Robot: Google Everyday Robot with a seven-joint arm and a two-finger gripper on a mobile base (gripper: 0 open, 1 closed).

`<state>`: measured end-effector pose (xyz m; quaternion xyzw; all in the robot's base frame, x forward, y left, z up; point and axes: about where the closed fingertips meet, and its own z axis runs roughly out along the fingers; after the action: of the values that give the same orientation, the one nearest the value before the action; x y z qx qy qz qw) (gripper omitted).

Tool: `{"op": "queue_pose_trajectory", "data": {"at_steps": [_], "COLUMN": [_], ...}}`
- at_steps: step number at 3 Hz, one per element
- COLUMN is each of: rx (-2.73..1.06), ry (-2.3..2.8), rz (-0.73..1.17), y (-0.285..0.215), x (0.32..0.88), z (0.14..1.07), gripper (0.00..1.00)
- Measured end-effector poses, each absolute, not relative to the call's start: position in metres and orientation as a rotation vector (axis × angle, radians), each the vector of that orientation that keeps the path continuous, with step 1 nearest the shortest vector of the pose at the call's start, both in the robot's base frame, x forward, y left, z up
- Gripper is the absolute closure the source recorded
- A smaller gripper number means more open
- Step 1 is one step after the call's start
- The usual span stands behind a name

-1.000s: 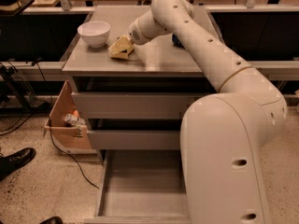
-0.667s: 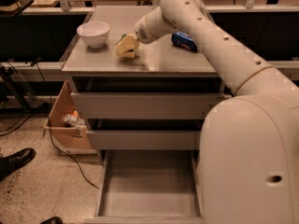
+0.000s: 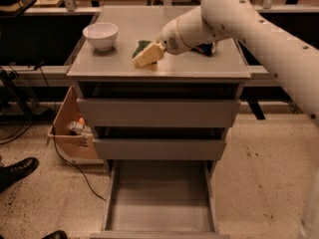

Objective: Place sponge into bottom drawer

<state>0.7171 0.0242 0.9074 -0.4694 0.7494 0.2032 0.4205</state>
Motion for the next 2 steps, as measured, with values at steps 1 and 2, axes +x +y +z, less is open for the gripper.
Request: {"op": "queue_pose_trajectory", "data": {"at_steps": [1, 2], "rx": [-1.206, -1.226], "ry": [1.904, 1.994], "rz": [0.508, 0.492], "y": [0.002, -0.038], "x": [0.680, 0.634], "z": [0.903, 0.888], "gripper": [1.00, 1.00]}}
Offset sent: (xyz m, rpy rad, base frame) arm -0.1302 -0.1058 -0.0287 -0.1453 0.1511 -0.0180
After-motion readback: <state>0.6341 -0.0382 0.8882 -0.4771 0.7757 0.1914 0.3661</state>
